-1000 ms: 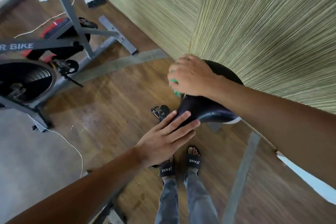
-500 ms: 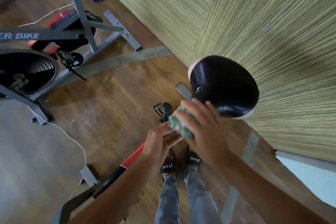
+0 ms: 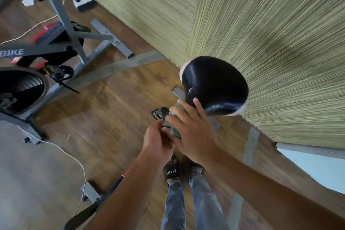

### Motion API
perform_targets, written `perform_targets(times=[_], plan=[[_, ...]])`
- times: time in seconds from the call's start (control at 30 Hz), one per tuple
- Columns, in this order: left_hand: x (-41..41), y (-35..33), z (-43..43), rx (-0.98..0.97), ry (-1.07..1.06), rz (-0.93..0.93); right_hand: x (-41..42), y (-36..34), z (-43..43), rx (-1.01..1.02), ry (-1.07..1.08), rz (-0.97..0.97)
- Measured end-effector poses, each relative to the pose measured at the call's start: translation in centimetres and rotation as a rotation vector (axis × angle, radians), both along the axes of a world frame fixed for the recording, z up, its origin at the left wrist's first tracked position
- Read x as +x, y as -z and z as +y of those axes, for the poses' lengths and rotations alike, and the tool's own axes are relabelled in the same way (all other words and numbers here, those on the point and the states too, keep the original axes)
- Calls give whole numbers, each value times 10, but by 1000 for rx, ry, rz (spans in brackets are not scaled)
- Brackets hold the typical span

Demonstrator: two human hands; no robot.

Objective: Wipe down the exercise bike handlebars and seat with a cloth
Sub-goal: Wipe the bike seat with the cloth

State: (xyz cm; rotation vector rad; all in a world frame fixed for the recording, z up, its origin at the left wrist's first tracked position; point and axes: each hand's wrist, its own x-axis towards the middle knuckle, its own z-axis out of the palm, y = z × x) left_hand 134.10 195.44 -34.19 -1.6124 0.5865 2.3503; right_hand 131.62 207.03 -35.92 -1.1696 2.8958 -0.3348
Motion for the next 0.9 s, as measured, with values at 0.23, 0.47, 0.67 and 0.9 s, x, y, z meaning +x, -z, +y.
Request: perform_targets(times=[0.23,0.47,0.67,0.9], plan=[[-14,-12,5,-118,147,-47,-149,-4,9,39,86,-132],[-21,-20,15,-149,218,-84,-113,6,44,-296,1023,-31],[-22,-20,16,-256,405,-59,-50,0,-25,-1036,1603,-212],[-18,-23,4,-388,743,-54,-12,-24,-57,-1157,1687,-863]])
